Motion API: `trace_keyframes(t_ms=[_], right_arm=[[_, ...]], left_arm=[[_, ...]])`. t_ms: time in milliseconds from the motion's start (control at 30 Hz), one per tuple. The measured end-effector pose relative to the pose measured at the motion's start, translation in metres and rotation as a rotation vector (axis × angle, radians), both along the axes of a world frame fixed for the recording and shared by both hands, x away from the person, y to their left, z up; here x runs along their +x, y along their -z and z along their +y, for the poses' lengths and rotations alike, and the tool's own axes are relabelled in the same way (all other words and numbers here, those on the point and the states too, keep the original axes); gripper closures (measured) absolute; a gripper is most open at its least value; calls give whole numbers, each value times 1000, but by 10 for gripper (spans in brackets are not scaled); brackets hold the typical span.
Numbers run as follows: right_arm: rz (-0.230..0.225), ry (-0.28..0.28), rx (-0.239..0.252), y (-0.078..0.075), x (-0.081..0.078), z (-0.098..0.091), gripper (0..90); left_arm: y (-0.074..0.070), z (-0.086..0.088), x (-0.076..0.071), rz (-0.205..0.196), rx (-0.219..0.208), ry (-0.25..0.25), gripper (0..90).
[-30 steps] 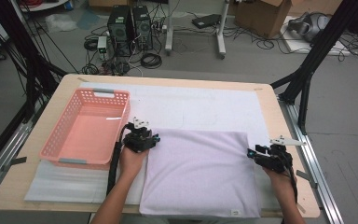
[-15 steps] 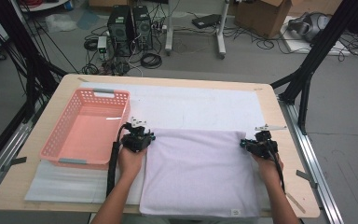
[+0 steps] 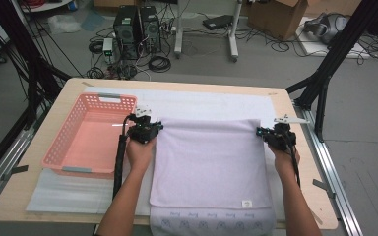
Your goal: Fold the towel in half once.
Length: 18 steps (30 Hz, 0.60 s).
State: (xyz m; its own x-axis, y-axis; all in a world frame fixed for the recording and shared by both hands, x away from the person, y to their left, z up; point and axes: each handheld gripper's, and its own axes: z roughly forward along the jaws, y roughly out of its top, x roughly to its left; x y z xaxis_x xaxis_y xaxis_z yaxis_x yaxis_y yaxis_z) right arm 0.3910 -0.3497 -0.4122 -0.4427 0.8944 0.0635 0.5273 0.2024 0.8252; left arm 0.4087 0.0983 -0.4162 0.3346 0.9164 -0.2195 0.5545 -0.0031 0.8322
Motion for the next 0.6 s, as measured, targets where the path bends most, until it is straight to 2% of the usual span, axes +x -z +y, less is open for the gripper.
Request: trace_keyframes(t_ms=[67, 100, 200, 267, 333, 367, 433, 467, 533, 600], right_arm=[[-3, 6, 1, -2, 11, -1, 867], [-1, 16, 8, -1, 16, -1, 867], [-1, 36, 26, 4, 28, 0, 867], [4, 42, 12, 8, 35, 0, 867], [-1, 54, 9, 10, 40, 0, 866], [-2, 59, 17, 10, 43, -1, 866], [-11, 68, 29, 7, 47, 0, 865], [-28, 71, 19, 5, 50, 2, 865], [-31, 81, -4, 1, 55, 7, 860], [-17, 95, -9, 0, 58, 12, 798]], left_arm=[[1, 0, 11, 1, -39, -20, 866], [3, 0, 16, 4, -43, -25, 866], [5, -2, 30, 3, -25, -14, 866], [1, -3, 37, -12, -13, 0, 866], [-4, -2, 42, -37, -30, 0, 865], [-6, -2, 46, -33, -24, 2, 865], [-7, -1, 50, -39, -26, -1, 865], [-8, 0, 52, -44, -40, -8, 865], [-9, 0, 53, -43, -49, -8, 861], [-7, -2, 52, -39, -36, 7, 810]])
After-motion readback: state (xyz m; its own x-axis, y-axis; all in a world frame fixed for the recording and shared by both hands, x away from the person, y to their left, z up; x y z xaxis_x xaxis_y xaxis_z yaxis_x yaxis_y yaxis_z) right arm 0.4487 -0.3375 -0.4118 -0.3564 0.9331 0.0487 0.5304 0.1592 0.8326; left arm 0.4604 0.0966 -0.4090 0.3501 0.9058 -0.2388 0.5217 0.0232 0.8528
